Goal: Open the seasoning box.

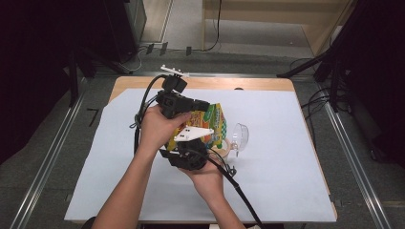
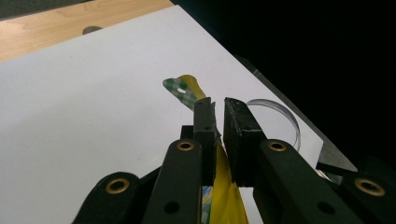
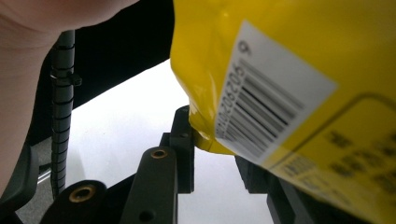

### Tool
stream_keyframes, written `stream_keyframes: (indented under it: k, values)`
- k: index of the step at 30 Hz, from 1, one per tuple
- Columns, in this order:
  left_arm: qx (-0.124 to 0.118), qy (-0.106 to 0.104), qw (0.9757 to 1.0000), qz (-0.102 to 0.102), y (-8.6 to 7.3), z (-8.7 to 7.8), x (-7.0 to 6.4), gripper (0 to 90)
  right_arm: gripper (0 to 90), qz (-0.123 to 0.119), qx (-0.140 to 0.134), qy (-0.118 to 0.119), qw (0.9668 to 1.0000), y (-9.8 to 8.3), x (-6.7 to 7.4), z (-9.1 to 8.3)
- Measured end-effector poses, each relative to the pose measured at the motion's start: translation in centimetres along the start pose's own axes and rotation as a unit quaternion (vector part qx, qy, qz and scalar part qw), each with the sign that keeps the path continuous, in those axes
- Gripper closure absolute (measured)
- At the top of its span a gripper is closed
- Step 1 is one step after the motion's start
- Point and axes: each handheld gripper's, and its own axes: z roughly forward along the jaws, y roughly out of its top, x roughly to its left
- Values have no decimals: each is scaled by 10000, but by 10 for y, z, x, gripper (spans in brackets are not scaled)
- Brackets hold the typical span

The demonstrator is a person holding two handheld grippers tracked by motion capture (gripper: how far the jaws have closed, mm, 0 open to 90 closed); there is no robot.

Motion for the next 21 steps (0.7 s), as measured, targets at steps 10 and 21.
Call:
stream_keyframes:
  k: [10, 21]
  values:
    - [182, -5, 9997, -160, -1, 0, 6, 837, 718, 51, 83, 109, 9999, 2, 1, 3]
    - [273, 39, 9994, -205, -1, 0, 8, 835, 717, 62, 95, 155, 9998, 2, 4, 7]
